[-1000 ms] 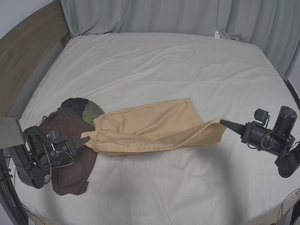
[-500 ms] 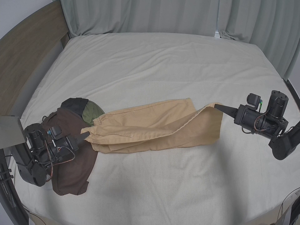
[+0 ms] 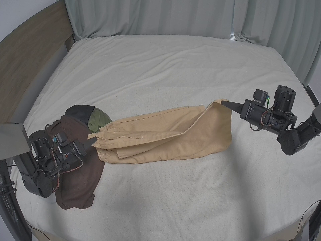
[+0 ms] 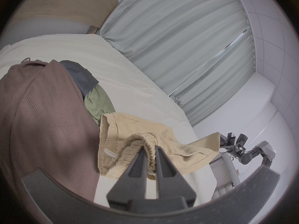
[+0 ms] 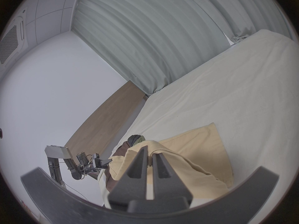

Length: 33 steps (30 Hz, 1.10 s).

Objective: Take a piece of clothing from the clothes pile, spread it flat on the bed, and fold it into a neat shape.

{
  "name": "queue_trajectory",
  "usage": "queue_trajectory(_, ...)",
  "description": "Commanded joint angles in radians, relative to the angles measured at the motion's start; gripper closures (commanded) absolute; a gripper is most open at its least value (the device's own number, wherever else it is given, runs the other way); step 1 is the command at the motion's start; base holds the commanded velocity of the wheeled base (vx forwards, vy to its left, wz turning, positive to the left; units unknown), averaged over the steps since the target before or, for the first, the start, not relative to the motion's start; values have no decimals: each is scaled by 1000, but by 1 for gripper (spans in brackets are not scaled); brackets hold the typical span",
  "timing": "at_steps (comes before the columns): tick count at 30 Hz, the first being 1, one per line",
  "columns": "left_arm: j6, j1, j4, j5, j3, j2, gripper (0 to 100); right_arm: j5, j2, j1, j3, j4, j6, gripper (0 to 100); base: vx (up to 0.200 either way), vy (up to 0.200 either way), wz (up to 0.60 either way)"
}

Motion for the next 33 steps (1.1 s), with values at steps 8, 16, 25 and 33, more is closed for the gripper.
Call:
queue_trajectory(8,-73,-8,-1,50,-56,42,100,1,140,-15,-132,3,1,100,0,0,0)
queue_trajectory(16,-71,-12,-1,52,-97,82,100,1,197,-35,-192,5,1,100,0,0,0)
queue_trajectory(25,-120,-46,1,110,-205,144,100,1,274,-53,-278,6,7,100,0,0,0)
queue_trajectory(33,-125,-55,1,134,-278,214,100,1,320,-52,-334,18,40,100,0,0,0)
